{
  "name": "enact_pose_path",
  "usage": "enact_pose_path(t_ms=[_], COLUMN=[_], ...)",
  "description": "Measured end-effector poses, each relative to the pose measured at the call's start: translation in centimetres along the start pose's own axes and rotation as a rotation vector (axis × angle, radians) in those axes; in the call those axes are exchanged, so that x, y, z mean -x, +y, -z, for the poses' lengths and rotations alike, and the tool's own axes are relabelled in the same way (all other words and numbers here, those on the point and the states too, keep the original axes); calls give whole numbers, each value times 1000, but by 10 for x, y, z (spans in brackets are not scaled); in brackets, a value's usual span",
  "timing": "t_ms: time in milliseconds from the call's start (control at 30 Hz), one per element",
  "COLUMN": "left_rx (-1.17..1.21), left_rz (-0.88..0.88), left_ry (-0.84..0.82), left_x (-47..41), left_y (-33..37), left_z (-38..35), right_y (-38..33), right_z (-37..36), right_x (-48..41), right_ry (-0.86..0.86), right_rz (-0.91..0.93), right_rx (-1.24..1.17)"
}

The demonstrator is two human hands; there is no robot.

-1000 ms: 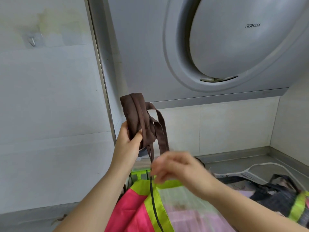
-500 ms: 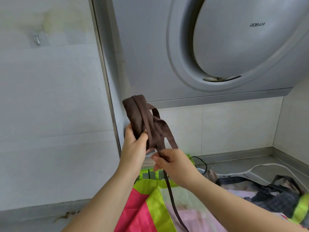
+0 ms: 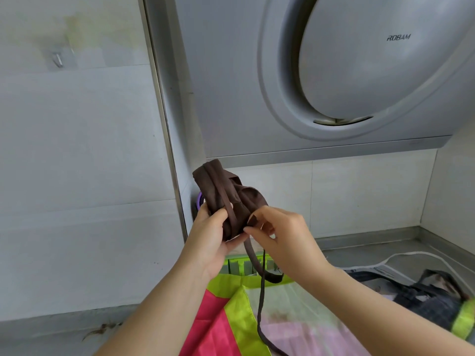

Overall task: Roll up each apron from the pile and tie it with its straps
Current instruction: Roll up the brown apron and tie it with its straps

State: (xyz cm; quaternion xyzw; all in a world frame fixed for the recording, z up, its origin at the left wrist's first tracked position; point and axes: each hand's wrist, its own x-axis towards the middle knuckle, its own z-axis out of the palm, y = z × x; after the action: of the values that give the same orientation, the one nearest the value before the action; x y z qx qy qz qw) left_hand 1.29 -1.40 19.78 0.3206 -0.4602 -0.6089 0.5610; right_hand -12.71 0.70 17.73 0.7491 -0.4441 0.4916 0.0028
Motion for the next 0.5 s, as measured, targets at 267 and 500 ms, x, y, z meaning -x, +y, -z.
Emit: enact_pose_path(t_ms=[267, 500], left_rx=[-58, -73], left_rz=[-1, -53], left_ry=[-18, -123], left_x=[8, 18], left_y=[-7, -13], left_z=[-1, -4], right_y=[-10, -3], right_z=[16, 14], right_x=[-11, -6], right_ry=[-236, -99], right_rz=[340, -51], right_rx=[104, -246])
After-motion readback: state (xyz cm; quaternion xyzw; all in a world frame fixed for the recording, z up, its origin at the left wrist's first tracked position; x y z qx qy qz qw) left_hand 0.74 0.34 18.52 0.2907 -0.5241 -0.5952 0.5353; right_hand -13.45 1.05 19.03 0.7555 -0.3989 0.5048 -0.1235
